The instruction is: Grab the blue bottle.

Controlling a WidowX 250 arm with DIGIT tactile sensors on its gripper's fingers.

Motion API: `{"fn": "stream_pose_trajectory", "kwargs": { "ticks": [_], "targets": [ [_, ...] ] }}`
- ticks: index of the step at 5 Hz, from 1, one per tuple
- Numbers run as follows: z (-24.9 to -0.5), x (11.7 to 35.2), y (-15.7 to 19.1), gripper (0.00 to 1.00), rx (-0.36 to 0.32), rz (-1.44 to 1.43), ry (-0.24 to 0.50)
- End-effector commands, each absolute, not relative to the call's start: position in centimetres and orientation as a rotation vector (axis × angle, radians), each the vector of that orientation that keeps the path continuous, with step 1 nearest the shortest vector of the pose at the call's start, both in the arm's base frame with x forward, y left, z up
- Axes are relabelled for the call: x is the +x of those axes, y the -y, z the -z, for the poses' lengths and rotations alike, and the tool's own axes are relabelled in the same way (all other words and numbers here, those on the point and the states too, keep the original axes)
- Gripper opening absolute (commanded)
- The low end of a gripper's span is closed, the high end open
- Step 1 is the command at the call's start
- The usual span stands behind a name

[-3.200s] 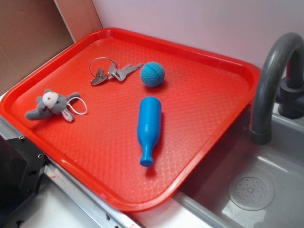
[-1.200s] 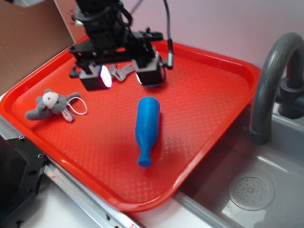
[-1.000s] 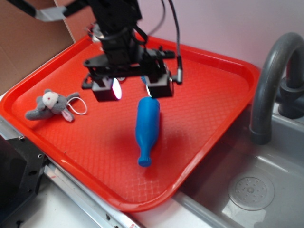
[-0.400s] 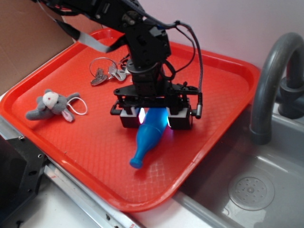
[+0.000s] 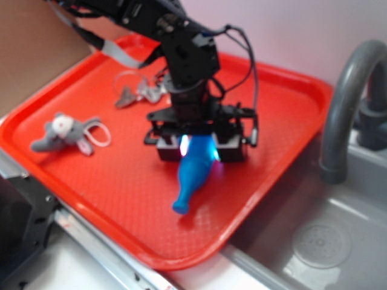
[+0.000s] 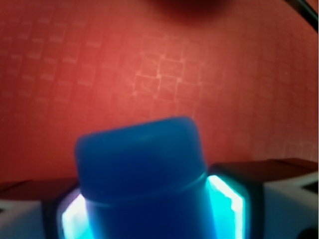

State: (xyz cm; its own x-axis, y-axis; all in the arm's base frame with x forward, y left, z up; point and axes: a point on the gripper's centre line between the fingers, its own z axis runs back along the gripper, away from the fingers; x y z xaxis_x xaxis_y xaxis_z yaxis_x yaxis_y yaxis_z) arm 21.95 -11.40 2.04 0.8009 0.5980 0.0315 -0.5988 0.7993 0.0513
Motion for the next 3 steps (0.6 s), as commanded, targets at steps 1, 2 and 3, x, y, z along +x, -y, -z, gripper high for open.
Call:
{"fn": "stream_pose_trajectory", "kwargs": {
  "ticks": [1, 2, 3],
  "targets": [
    [-12.5, 21.9, 5.8, 0.0, 0.026, -0.418, 0.05],
    [-17.5, 21.0, 2.2, 0.0, 0.01, -0.347, 0.079],
    [-22.3, 19.1, -0.6, 0.0, -0.045, -0.336, 0.087]
  ]
}}
